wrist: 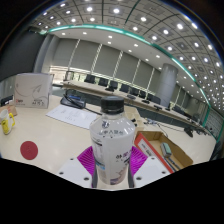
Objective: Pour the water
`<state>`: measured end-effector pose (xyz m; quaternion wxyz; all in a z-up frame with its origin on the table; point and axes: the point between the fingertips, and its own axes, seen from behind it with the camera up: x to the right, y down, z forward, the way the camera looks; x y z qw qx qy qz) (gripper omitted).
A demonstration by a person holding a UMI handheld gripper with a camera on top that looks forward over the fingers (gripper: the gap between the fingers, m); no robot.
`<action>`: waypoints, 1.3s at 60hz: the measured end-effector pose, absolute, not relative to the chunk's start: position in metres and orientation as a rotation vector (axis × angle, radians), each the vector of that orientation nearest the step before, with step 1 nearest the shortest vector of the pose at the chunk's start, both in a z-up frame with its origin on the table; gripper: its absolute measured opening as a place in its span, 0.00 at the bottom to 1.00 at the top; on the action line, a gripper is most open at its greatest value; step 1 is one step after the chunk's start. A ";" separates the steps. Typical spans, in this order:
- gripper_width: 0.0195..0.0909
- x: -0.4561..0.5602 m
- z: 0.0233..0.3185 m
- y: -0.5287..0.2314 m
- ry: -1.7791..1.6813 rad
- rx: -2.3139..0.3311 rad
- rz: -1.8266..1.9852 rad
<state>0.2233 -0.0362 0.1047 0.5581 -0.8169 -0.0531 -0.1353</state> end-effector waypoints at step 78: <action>0.30 -0.174 0.181 0.003 -1.500 -1.019 -1.304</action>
